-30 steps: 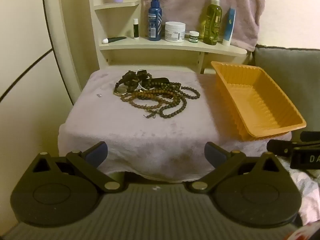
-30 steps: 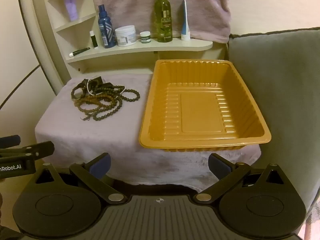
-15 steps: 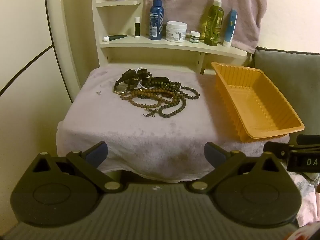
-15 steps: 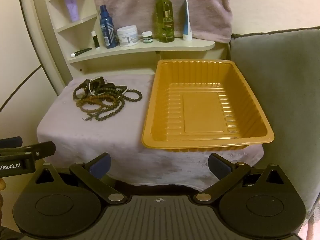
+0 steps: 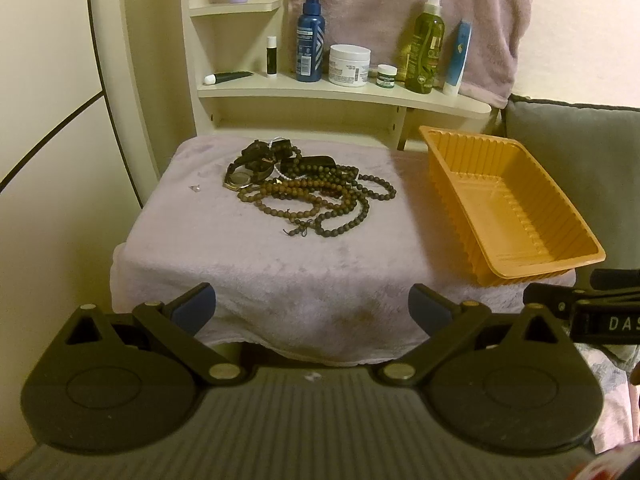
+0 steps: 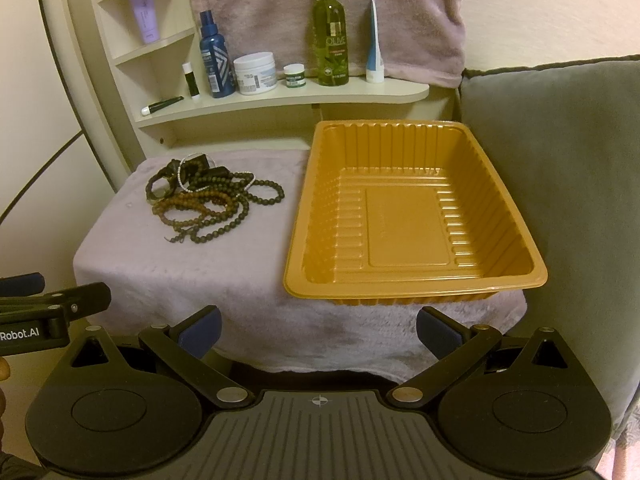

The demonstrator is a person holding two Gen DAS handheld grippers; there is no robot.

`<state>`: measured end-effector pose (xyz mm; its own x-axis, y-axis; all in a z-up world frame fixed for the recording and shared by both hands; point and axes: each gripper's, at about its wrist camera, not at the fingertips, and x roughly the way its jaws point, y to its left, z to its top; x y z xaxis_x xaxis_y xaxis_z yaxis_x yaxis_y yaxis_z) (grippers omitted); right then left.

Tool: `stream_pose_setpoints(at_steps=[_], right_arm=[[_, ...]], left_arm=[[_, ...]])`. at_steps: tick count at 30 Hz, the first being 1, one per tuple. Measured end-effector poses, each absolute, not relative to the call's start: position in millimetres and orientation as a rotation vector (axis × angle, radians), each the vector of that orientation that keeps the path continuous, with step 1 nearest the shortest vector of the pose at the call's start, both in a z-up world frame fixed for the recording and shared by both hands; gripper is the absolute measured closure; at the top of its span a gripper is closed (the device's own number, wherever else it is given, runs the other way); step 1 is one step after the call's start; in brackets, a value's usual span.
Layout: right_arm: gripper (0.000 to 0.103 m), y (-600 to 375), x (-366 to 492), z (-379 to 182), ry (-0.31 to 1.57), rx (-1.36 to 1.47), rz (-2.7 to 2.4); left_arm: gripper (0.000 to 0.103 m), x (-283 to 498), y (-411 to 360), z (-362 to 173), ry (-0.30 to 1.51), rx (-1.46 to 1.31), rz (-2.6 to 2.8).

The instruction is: Organize jewelry

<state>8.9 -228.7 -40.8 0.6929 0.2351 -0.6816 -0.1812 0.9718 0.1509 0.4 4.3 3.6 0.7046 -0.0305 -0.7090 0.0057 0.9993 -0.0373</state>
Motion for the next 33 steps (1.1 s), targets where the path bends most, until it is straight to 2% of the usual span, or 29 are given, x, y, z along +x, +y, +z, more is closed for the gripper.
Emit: stream_pose_setpoints(at_steps=[33], right_arm=[[0.0, -229.3, 10.7, -40.3, 0.773, 0.074, 0.232]], left_arm=[[0.001, 0.9, 3.2, 2.8, 0.786, -0.035, -0.024]])
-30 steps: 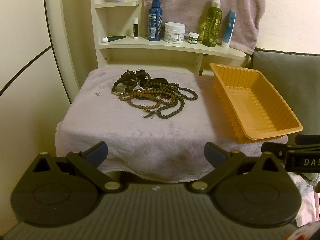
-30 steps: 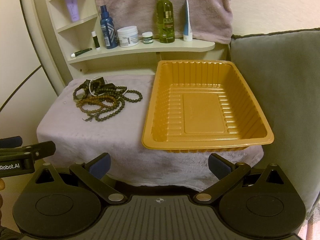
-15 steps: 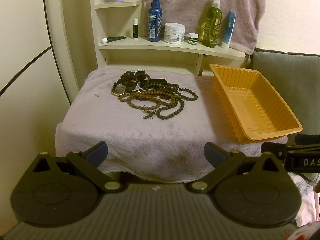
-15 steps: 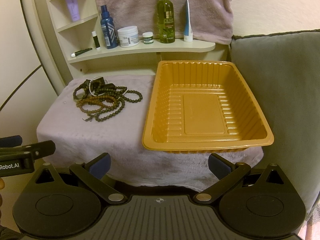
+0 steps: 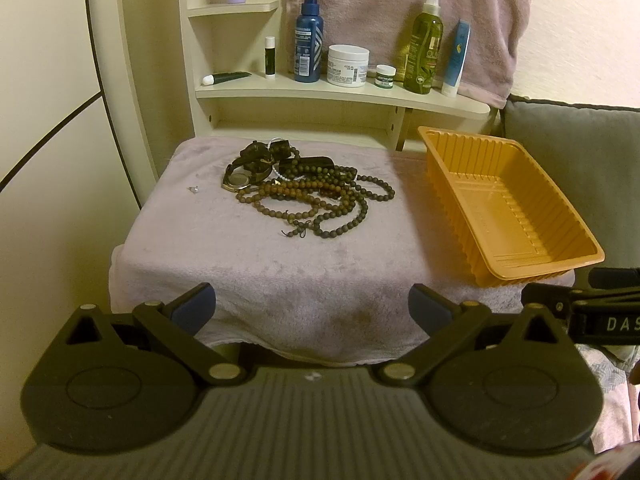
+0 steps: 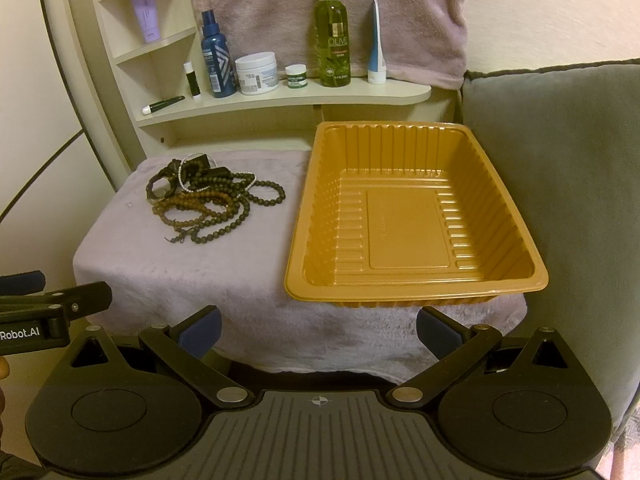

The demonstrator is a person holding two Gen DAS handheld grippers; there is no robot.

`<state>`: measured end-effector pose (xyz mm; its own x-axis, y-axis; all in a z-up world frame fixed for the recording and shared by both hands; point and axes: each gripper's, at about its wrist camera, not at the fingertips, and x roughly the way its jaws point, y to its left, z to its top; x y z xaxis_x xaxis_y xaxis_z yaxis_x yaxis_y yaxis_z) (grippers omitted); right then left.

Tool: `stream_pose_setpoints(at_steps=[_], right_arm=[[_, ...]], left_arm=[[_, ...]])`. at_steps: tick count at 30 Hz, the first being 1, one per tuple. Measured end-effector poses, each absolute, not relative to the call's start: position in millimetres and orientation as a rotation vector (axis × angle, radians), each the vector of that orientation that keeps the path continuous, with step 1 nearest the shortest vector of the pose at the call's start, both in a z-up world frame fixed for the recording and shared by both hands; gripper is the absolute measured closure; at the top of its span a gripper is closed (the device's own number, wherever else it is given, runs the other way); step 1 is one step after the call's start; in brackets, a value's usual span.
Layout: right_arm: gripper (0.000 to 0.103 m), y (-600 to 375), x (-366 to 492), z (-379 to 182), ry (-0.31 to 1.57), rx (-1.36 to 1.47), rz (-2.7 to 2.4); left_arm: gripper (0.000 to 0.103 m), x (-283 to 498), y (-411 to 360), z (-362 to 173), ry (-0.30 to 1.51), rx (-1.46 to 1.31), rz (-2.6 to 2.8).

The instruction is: Organize jewelry

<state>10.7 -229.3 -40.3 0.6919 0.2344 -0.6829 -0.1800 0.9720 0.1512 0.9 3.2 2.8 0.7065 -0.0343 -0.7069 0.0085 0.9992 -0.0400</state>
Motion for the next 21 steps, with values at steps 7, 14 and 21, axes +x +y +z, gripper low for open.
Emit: stream_pose_setpoints(at_steps=[7, 14, 21], right_arm=[[0.0, -229.0, 10.5, -40.4, 0.772, 0.074, 0.232], [0.0, -229.1, 10.3, -40.6, 0.773, 0.074, 0.232], [0.0, -229.8, 10.8, -39.8, 0.774, 0.077, 0.232]], left_arm=[[0.001, 1.1, 3.1, 3.0, 0.786, -0.035, -0.023], [0.001, 0.9, 2.6, 2.9, 0.787, -0.035, -0.024], [0.001, 0.4, 1.9, 2.4, 0.787, -0.036, -0.024]])
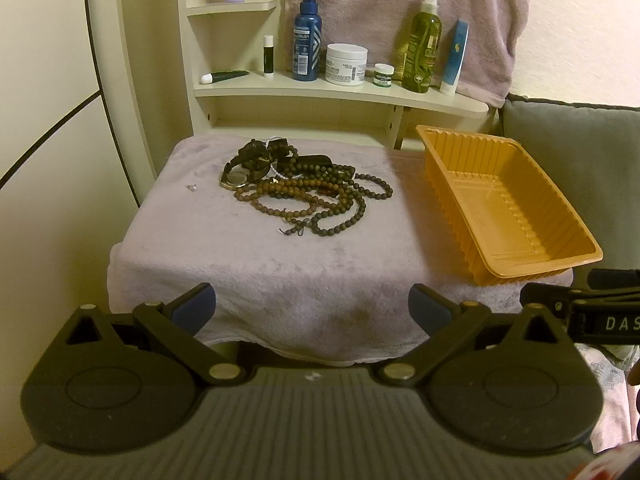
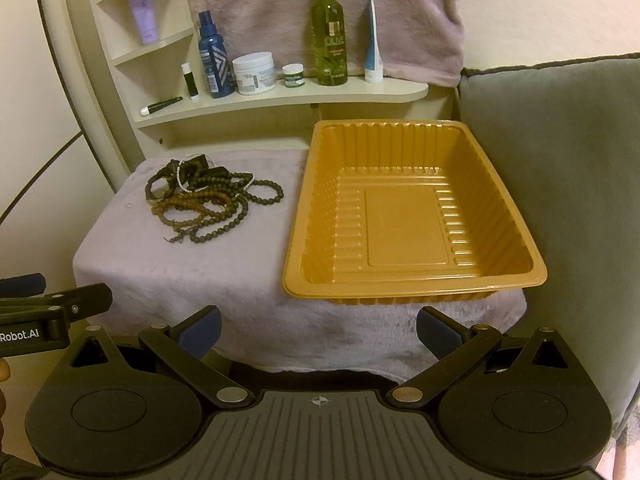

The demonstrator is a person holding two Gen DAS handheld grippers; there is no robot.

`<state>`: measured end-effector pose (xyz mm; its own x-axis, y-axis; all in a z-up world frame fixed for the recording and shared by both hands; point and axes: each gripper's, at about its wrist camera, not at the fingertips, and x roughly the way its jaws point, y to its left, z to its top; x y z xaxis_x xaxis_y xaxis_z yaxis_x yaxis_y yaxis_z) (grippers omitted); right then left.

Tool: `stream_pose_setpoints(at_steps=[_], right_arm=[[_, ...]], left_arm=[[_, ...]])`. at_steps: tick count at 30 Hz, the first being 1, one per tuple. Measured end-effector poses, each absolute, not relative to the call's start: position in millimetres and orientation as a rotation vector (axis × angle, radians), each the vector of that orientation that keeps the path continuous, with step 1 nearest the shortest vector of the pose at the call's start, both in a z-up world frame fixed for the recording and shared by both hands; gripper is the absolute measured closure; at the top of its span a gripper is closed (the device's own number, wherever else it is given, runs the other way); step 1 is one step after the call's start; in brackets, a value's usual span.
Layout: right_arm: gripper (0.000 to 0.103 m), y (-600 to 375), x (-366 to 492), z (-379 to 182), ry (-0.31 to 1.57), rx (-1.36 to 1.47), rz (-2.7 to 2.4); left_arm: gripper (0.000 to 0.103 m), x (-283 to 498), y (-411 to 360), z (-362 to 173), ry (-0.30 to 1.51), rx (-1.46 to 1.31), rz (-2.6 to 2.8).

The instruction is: Organize jewelry

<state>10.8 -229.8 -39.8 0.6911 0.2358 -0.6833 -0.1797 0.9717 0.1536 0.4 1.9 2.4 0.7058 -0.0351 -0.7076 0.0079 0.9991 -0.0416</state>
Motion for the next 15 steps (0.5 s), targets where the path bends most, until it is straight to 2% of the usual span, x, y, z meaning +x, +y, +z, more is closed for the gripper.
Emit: stream_pose_setpoints(at_steps=[15], right_arm=[[0.0, -237.6, 11.9, -42.9, 0.775, 0.096, 0.211]], left_arm=[[0.001, -0.7, -4.7, -2.0, 0.792, -0.033, -0.034]])
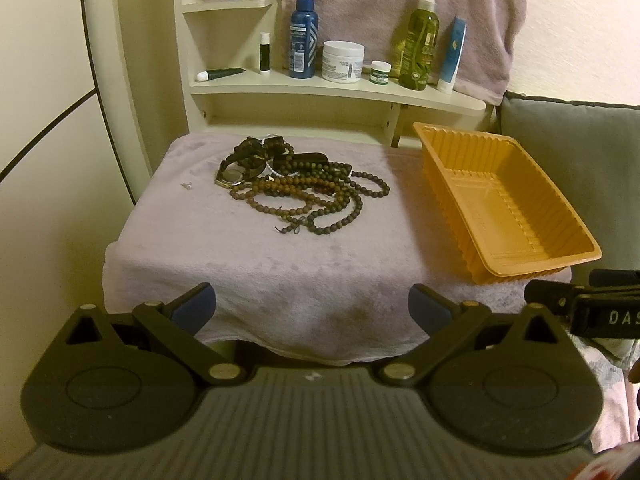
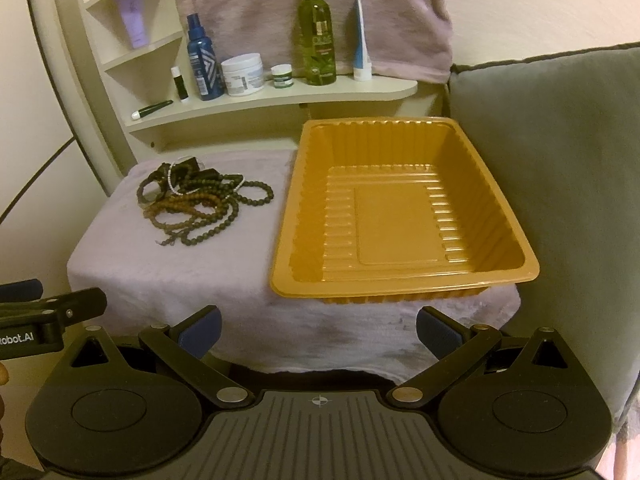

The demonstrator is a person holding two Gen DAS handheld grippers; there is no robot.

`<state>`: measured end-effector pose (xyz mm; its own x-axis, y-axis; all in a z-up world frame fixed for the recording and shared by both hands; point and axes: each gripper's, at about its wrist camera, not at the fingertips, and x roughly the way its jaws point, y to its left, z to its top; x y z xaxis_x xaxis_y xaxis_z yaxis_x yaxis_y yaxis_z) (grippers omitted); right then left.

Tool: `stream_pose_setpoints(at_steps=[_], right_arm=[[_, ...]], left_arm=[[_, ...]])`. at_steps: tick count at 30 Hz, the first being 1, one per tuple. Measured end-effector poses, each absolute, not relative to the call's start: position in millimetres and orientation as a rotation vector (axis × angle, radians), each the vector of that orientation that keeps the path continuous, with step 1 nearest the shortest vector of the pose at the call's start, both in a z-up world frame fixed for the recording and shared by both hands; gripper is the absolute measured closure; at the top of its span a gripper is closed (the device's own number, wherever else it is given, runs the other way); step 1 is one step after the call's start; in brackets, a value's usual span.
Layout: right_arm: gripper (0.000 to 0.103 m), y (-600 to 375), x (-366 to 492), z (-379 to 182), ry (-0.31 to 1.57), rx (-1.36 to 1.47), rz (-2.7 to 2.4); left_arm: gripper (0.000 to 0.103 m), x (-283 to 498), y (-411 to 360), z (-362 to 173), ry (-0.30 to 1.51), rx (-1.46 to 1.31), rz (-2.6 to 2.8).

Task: Organize jewelry
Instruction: 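Move the right gripper to the orange tray and grasp its rim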

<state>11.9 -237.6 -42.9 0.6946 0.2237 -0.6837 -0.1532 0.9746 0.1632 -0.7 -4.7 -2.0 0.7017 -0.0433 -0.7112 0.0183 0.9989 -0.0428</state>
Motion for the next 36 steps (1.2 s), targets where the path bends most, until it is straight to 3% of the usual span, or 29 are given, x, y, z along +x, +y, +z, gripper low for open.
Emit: stream_pose_setpoints(at_steps=[22, 25, 36], right_arm=[[0.002, -341, 37, -55, 0.607, 0.173, -0.03], [0.023, -359, 48, -66, 0.613, 0.173, -0.024], [0.056, -384, 79, -93, 0.634, 0.213, 0.039]], left_arm=[[0.003, 46, 2, -16, 0.801, -0.119, -0.069], [0.003, 52, -1, -19, 0.794, -0.122, -0.062], [0.003, 65, -20, -24, 0.76, -0.079, -0.097]])
